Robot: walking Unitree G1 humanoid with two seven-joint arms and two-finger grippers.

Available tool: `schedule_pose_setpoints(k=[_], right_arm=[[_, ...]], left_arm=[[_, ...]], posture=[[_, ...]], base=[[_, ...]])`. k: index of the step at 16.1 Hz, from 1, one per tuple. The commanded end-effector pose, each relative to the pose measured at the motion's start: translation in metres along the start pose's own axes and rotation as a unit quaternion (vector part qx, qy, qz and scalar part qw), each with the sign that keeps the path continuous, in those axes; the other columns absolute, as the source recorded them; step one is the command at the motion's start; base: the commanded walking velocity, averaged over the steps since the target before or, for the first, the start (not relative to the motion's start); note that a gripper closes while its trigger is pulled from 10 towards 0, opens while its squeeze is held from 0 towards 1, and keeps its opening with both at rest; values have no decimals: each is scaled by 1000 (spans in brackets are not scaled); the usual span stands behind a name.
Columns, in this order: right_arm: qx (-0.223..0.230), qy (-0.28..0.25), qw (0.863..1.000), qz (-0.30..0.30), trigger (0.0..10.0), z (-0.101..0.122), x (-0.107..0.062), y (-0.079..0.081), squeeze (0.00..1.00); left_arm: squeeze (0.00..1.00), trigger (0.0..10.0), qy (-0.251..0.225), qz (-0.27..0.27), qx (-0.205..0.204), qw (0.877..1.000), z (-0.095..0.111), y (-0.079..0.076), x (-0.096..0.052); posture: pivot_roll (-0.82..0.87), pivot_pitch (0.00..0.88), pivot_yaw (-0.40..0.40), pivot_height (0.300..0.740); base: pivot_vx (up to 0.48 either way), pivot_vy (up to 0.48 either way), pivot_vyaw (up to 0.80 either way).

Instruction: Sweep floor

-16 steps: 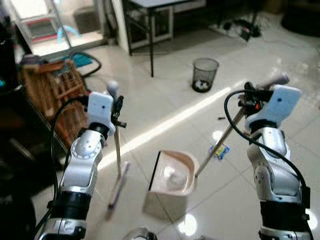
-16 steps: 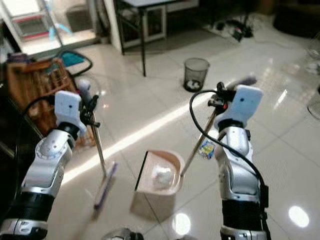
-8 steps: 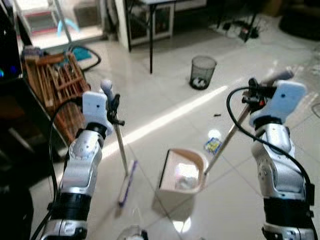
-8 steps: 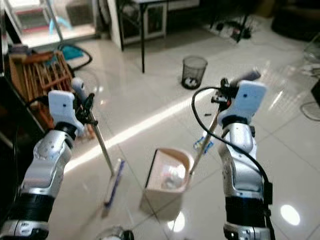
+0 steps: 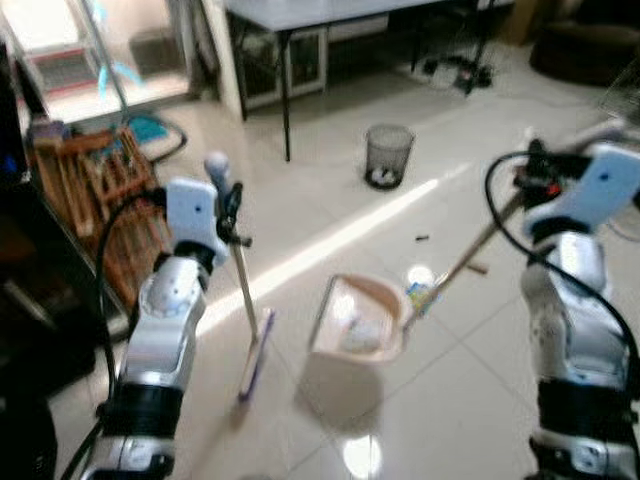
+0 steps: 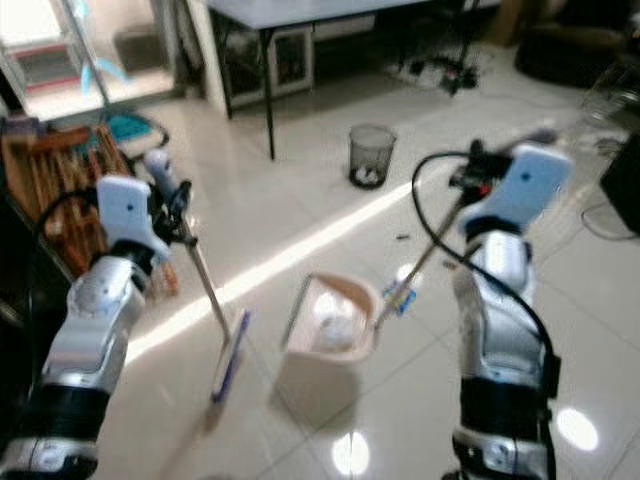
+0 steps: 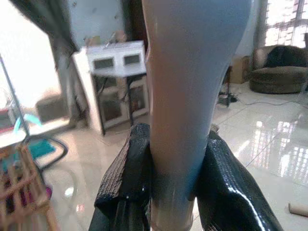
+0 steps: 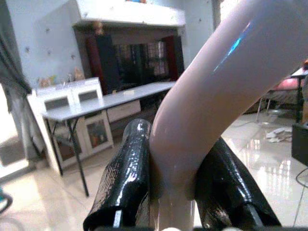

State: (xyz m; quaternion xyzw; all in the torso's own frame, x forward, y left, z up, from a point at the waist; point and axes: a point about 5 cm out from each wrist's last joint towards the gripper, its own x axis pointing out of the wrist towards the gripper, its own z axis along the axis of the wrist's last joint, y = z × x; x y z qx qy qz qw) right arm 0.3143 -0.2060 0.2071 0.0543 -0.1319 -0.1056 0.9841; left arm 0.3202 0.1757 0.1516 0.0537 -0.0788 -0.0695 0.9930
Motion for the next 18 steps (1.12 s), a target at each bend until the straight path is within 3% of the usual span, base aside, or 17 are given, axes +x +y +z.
schedule_pose_setpoints(k=[1, 8, 18], right_arm=[[15, -24, 999, 17, 10000, 12, 4, 9, 0], [-2, -31, 999, 16, 10000, 17, 6, 7, 0], [20, -37, 999, 3, 10000, 22, 10, 2, 0]], left_arm=[[0, 10000, -25, 4, 11, 1000, 12, 3, 3], [0, 10000, -20, 2, 10, 1000, 9, 2, 3], [0, 10000, -18, 0, 9, 1000, 7, -1, 5]], posture=[[29, 3, 16, 740], [27, 4, 20, 740], [15, 2, 24, 740]], base=[[450, 0, 0], [462, 0, 150], [479, 0, 0]])
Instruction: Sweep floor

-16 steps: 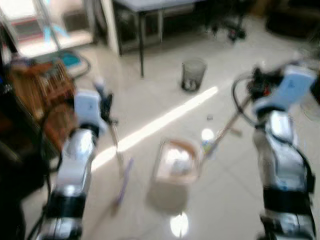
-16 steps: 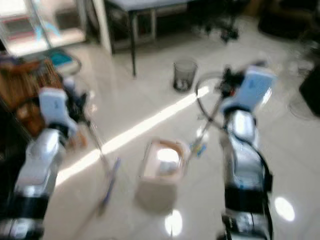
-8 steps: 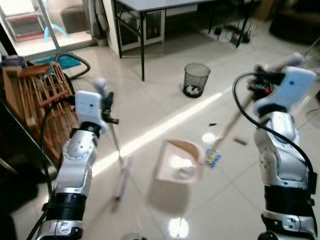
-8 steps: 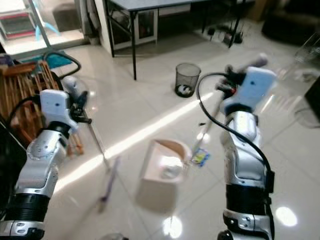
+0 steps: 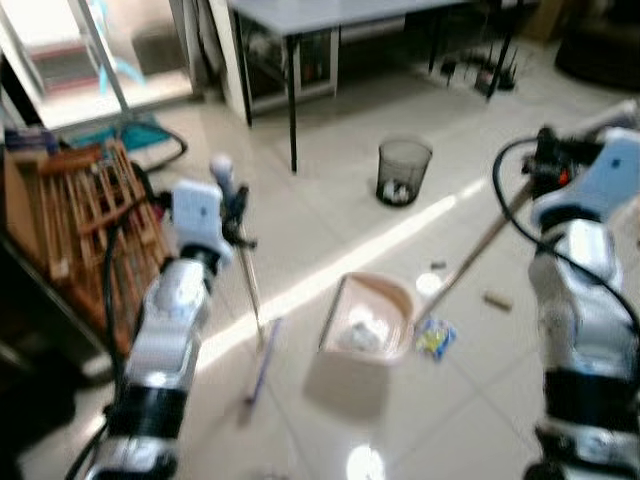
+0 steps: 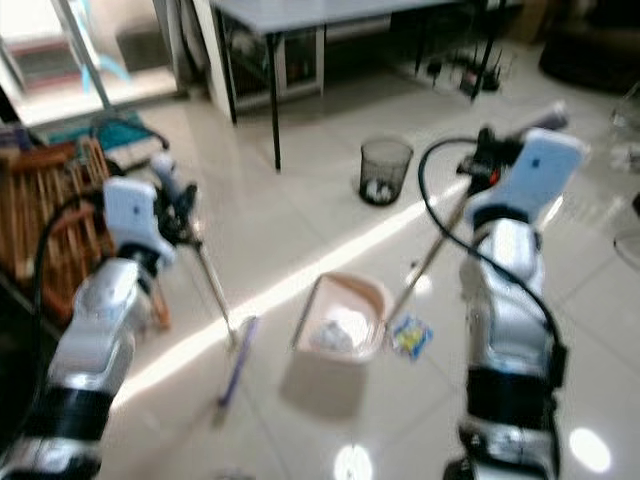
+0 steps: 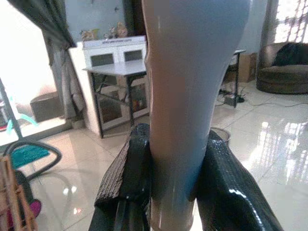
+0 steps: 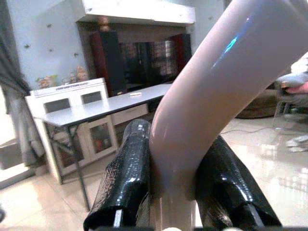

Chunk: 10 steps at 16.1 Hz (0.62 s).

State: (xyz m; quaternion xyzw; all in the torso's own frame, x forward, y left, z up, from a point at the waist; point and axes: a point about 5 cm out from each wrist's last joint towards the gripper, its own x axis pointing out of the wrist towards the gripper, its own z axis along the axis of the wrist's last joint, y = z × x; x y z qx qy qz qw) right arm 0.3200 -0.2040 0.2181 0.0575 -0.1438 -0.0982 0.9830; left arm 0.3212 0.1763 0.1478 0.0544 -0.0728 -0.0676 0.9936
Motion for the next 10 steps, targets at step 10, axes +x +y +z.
schedule_pose_setpoints(k=[10], right_arm=[[26, -45, 998, -21, 10000, 23, 11, -10, 0]], left_arm=[[0, 10000, -21, 4, 8, 1000, 9, 1, 6]], posture=[[13, 11, 30, 740]], base=[[478, 0, -257]])
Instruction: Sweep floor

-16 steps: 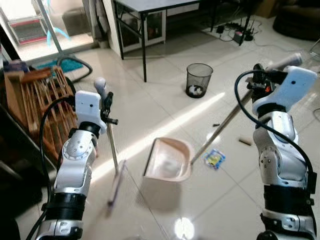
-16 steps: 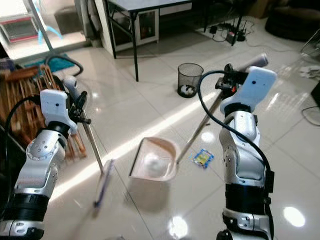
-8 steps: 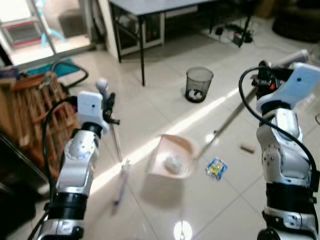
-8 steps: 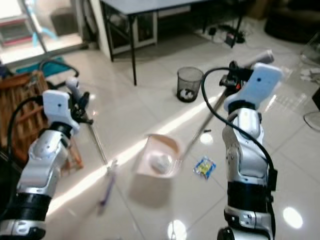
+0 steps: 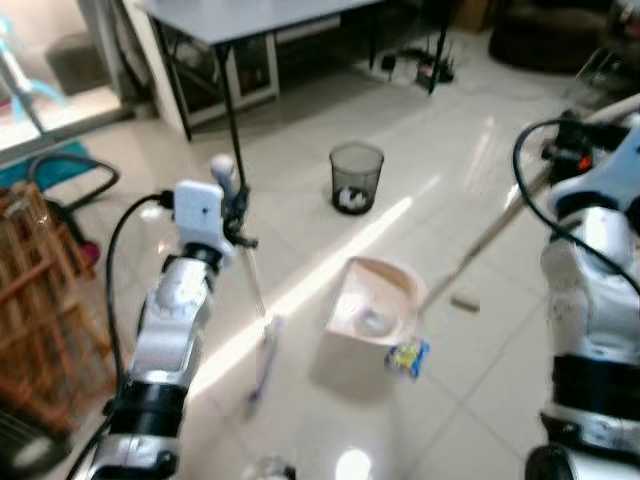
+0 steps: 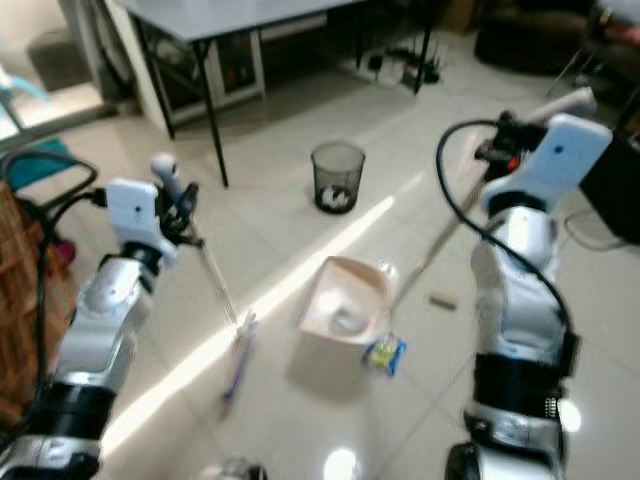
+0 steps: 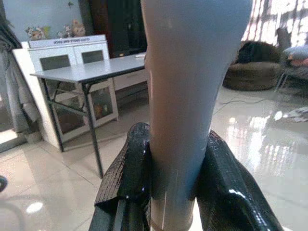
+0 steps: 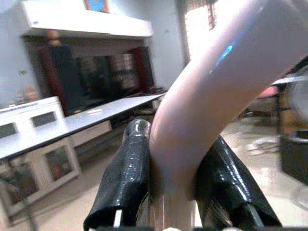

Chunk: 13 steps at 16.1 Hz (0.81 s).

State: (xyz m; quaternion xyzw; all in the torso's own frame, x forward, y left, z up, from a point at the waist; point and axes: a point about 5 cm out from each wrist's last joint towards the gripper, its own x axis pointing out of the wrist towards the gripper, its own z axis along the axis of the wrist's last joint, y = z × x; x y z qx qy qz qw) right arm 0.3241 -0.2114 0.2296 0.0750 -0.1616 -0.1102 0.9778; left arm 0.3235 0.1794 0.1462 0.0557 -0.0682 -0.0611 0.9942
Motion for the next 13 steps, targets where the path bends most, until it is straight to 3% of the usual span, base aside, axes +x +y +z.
schedule_pose_setpoints(k=[1, 6, 10, 13], right_arm=[[10, -29, 999, -7, 10000, 14, 4, -5, 0], [-4, -38, 999, -8, 10000, 20, 10, -5, 0], [-6, -36, 999, -3, 10000, 20, 12, -3, 0], [13, -37, 999, -9, 10000, 20, 13, -4, 0]], left_arm=[[0, 10000, -25, -1, 7, 1000, 11, -1, 4], [0, 10000, -24, 3, 8, 1000, 9, 0, 3], [0, 10000, -22, 2, 12, 1000, 8, 0, 0], [0, 10000, -22, 1, 13, 1000, 8, -1, 1]], posture=[[12, 10, 31, 740], [14, 3, 30, 740], [15, 7, 23, 740], [16, 8, 24, 740]], base=[[472, 0, 0], [478, 0, 0], [478, 0, 675], [477, 0, 0]])
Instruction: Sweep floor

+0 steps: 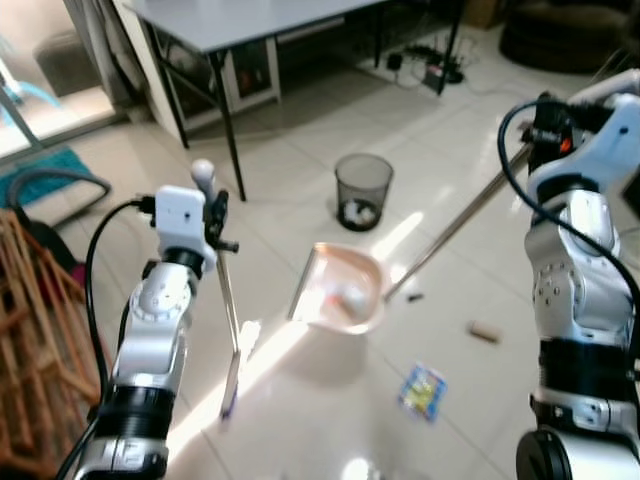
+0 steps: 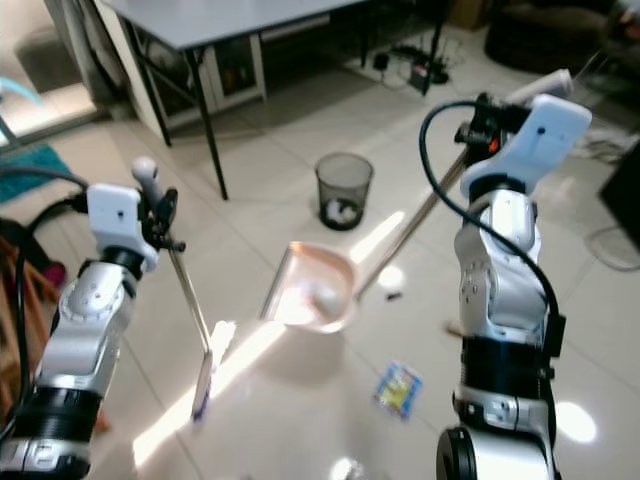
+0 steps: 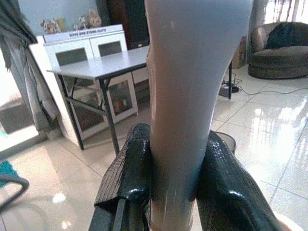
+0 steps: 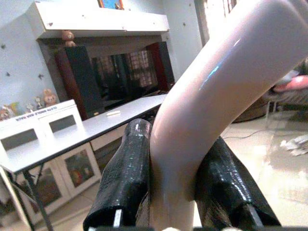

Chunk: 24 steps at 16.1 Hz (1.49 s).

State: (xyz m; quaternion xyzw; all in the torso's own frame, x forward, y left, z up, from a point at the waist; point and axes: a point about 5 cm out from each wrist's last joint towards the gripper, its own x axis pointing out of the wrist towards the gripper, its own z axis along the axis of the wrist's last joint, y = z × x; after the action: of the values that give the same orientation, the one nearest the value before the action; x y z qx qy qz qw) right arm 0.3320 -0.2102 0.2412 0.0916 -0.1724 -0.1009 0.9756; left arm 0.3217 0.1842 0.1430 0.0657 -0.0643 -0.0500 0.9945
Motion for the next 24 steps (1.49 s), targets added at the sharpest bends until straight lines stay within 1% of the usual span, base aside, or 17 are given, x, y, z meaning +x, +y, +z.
schedule_pose_setpoints(k=[1, 6, 12, 16, 20, 24], right_arm=[[-2, -30, 999, -18, 10000, 12, 3, -9, 0], [35, -43, 998, -32, 10000, 16, 9, -9, 0], [38, -57, 997, -33, 10000, 22, 12, -9, 0], [49, -66, 996, -44, 10000, 29, 14, -15, 0], [49, -76, 995, -45, 10000, 35, 16, -17, 0], [46, -83, 995, -37, 10000, 39, 20, -15, 0]], left_arm=[[0, 10000, -27, -9, 3, 1000, 12, -5, 4], [0, 10000, -27, -8, 7, 1000, 13, -2, 7], [0, 10000, -23, -15, 5, 1000, 11, -6, 7], [0, 10000, -20, -18, 4, 1000, 8, -7, 5], [0, 10000, -17, -19, 4, 1000, 6, -8, 4], [0, 10000, -12, -9, 2, 1000, 3, -5, 1]], posture=[[18, 7, 25, 740], [24, 8, 34, 740], [19, 15, 38, 740], [15, 21, 42, 740], [13, 25, 41, 740], [14, 24, 28, 740]], base=[[480, 0, 0], [477, 0, 0], [476, 0, 0], [480, 0, 0], [480, 0, -542], [480, 0, 0]])
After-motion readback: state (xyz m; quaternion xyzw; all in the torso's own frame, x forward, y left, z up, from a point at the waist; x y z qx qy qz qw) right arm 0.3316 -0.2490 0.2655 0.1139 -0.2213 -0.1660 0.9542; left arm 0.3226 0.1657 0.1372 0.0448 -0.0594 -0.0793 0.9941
